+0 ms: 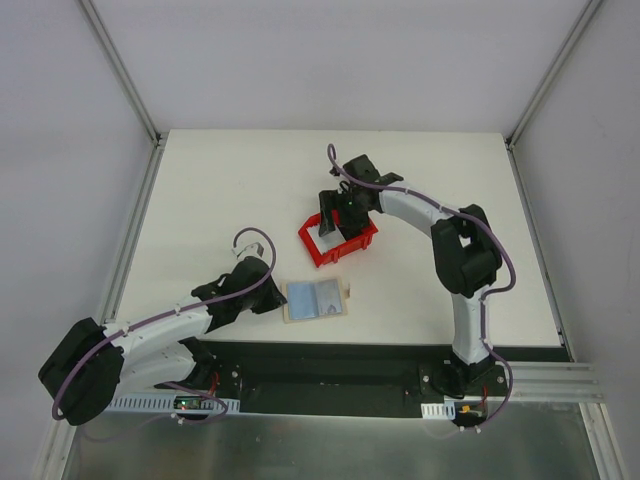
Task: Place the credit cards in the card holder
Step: Pick up the credit card from the storage box.
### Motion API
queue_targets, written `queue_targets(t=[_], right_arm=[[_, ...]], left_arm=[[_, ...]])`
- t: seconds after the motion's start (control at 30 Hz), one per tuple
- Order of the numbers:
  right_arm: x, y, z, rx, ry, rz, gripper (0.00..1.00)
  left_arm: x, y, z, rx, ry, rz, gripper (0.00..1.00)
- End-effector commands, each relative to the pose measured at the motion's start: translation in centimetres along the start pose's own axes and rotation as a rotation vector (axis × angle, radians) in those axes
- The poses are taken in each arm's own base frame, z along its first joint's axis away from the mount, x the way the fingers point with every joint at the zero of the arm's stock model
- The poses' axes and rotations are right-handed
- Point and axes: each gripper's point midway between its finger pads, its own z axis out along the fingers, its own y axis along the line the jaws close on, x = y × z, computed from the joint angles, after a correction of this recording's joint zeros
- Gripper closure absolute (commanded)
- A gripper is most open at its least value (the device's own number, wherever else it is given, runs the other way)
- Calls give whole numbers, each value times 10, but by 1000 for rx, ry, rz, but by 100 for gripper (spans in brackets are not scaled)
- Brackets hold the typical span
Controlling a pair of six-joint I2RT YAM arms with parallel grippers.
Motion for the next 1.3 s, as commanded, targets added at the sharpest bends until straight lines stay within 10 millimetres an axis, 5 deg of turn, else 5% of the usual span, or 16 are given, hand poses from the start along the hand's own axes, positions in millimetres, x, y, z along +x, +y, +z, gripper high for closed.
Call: queue_targets(t=[0.0,0.47,1.27], right_arm=[[-12,16,-5,-62,-18,-29,17],[-20,28,-25,-124,-51,-37,35],[-25,25,-40,-136,-74,-27,52]], left_arm=[[-7,-9,0,30,-12,12,100],[-6,-11,1,31,-1,19,100],[-8,-16,5,41,3,24,100]])
